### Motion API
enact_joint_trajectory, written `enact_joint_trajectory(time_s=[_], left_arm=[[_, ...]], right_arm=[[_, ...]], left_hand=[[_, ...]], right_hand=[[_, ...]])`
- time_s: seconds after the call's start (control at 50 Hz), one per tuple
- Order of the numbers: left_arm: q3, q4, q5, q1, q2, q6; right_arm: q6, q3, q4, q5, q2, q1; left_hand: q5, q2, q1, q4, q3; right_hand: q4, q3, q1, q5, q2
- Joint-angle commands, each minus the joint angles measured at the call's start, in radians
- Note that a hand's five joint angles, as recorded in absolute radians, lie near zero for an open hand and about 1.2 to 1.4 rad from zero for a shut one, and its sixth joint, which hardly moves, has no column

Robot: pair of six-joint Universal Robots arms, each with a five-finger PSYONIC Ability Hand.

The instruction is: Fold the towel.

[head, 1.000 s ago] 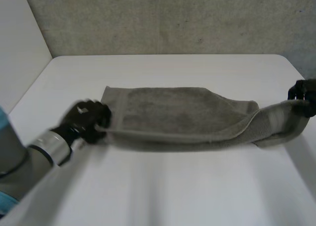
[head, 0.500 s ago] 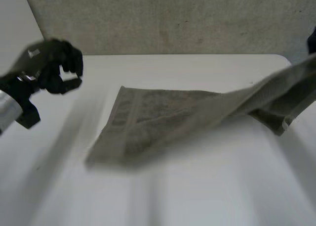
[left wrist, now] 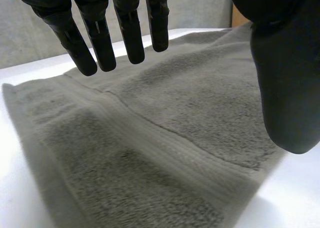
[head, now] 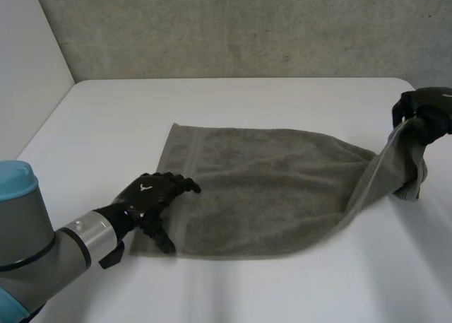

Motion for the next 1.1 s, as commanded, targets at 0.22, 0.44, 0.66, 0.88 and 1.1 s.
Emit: enact_joint_trajectory(time_s=[0.22,0.44,0.66,0.88,1.1], left_arm=[[0.034,0.07,-0.102,-0.047,-0.071,-0.001],[0.088,0.07,-0.159,-0.076,-0.137,0.003],[0.105,0.052,-0.159,-0.096,-0.142,-0.002],[0.068,0.043,-0.149,-0.142,-0.091,-0.004],[0.074,0.047,-0.16,-0.151,-0.117,0.003]], right_arm=[[0.236,0.032,-0.2,0.174,0.144,-0.086],[0.237,0.018,-0.21,0.228,0.208,-0.108],[0.228,0.02,-0.212,0.231,0.21,-0.108],[0.224,0.012,-0.213,0.232,0.245,-0.105],[0.222,0.01,-0.215,0.232,0.254,-0.105]], left_hand=[[0.049,0.0,0.024,0.022,0.035],[0.087,0.038,0.062,0.06,0.073],[0.263,0.214,0.238,0.237,0.25],[0.213,0.164,0.188,0.187,0.2],[0.237,0.188,0.212,0.21,0.223]], right_hand=[[0.053,0.05,0.064,0.06,0.065],[0.053,0.05,0.064,0.06,0.065],[0.053,0.05,0.064,0.06,0.065],[0.053,0.05,0.064,0.06,0.065],[0.053,0.05,0.064,0.06,0.065]])
